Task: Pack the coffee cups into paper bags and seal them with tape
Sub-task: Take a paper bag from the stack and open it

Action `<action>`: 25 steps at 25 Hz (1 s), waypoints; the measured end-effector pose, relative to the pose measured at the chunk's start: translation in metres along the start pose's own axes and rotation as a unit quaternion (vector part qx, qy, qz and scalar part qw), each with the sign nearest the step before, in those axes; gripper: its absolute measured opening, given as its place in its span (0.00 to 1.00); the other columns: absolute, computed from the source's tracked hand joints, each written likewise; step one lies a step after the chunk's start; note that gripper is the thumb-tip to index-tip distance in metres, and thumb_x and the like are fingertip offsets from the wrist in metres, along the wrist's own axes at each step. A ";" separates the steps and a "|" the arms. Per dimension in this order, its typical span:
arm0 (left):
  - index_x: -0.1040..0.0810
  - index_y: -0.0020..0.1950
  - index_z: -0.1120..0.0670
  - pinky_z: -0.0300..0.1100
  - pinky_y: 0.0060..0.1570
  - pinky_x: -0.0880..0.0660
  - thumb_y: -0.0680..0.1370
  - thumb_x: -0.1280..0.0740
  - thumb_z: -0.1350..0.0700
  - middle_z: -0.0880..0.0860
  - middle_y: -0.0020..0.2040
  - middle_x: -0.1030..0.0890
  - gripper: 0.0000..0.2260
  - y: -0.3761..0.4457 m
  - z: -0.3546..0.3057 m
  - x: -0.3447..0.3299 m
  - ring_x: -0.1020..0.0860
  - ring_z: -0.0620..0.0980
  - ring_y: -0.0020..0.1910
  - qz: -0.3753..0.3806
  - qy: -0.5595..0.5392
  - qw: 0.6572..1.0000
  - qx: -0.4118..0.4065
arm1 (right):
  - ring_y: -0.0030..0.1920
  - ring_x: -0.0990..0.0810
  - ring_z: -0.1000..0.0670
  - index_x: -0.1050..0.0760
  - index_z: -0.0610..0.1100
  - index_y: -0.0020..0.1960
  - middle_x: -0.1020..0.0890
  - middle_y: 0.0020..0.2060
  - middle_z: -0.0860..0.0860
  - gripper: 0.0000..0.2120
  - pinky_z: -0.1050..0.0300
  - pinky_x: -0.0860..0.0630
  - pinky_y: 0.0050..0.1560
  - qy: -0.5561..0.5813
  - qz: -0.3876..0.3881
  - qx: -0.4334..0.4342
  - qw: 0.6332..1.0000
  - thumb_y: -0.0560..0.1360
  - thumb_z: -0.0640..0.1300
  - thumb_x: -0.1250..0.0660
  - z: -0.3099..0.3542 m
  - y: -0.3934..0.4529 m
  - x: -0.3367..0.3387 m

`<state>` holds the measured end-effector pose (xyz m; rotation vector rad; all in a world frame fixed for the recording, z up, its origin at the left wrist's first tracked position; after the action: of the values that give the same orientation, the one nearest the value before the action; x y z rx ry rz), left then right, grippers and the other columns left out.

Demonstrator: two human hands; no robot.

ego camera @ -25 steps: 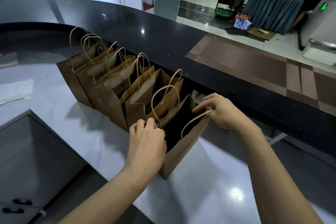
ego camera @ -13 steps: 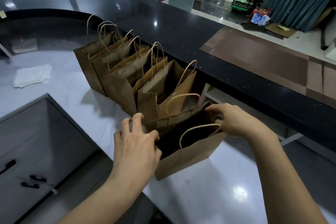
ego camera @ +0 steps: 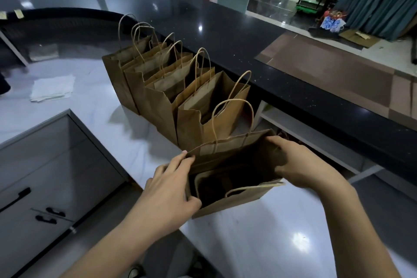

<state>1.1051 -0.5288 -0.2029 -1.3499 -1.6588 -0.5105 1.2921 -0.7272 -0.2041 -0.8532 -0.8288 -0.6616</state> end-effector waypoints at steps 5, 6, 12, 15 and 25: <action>0.52 0.80 0.41 0.44 0.74 0.38 0.75 0.33 0.50 0.37 0.78 0.50 0.40 -0.015 0.003 0.007 0.48 0.42 0.75 -0.006 -0.026 1.000 -0.010 | 0.64 0.24 0.49 0.42 0.57 0.79 0.28 0.72 0.53 0.39 0.57 0.19 0.52 0.007 0.004 0.021 1.000 0.76 0.34 0.31 0.007 -0.018 -0.006; 0.52 0.80 0.41 0.44 0.73 0.37 0.74 0.33 0.50 0.37 0.78 0.49 0.40 -0.018 0.006 0.009 0.47 0.41 0.74 -0.009 -0.030 0.999 -0.011 | 0.66 0.24 0.49 0.42 0.58 0.79 0.28 0.72 0.54 0.39 0.57 0.20 0.54 0.011 0.005 0.027 1.000 0.76 0.35 0.30 0.009 -0.020 -0.008; 0.50 0.79 0.38 0.41 0.69 0.36 0.72 0.31 0.45 0.35 0.72 0.44 0.40 -0.046 0.038 0.029 0.43 0.40 0.68 -0.042 -0.045 0.998 0.014 | 0.63 0.23 0.50 0.41 0.60 0.78 0.28 0.72 0.56 0.38 0.57 0.20 0.53 0.019 0.042 0.079 0.996 0.76 0.39 0.29 0.044 -0.022 -0.030; 0.50 0.79 0.38 0.39 0.70 0.39 0.73 0.30 0.45 0.35 0.72 0.45 0.40 -0.061 0.057 0.039 0.45 0.38 0.69 -0.060 -0.053 0.996 0.032 | 0.63 0.23 0.50 0.42 0.59 0.79 0.32 0.75 0.56 0.38 0.61 0.22 0.48 0.016 0.060 0.096 0.993 0.77 0.38 0.30 0.069 -0.019 -0.041; 0.45 0.78 0.38 0.43 0.69 0.36 0.71 0.27 0.46 0.35 0.72 0.42 0.40 -0.108 0.138 0.082 0.42 0.40 0.70 -0.135 -0.104 0.979 0.111 | 0.63 0.25 0.52 0.45 0.60 0.80 0.31 0.74 0.55 0.38 0.64 0.24 0.50 -0.021 0.082 0.197 0.977 0.78 0.40 0.31 0.182 -0.008 -0.077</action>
<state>0.9531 -0.4108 -0.1800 -1.0480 -2.0217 -0.3336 1.1811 -0.5635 -0.1934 -0.5680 -0.8806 -0.3182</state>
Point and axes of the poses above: each hand's wrist, its own y-axis towards the middle knuckle, its own x-axis out of the back of the hand, z = x × y, the point moved 9 cm from there along y, towards the middle knuckle
